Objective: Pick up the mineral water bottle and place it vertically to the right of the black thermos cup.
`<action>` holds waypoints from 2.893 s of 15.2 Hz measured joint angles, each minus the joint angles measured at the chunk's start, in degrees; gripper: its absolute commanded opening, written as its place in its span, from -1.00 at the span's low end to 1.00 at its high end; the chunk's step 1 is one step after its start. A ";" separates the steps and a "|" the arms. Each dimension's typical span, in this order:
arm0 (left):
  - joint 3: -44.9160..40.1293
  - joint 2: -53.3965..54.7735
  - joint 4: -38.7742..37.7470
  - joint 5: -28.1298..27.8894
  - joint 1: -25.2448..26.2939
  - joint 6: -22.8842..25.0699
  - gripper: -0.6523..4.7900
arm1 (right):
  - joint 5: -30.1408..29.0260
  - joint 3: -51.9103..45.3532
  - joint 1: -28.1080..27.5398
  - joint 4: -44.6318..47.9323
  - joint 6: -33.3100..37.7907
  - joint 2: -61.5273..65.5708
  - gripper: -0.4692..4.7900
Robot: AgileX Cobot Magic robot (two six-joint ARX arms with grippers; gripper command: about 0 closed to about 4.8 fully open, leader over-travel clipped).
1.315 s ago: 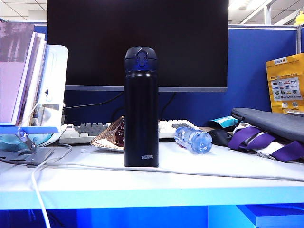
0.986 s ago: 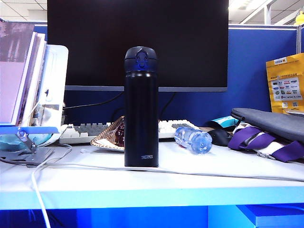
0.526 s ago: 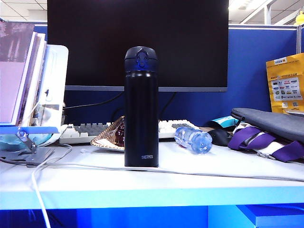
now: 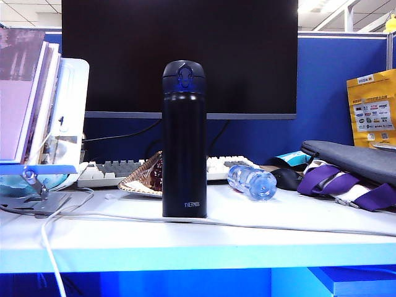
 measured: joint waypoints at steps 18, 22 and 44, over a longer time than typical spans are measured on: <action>0.00 0.00 0.00 0.00 0.00 0.00 -0.78 | -30.23 52.33 4.81 -23.52 -6.01 61.24 1.00; 0.00 0.00 0.00 0.00 0.00 0.02 -0.78 | -12.07 68.94 9.27 -32.70 -18.21 72.63 1.00; 0.00 -0.02 0.00 0.00 0.00 0.02 -0.78 | 5.53 73.61 17.88 -6.56 -27.36 110.12 1.00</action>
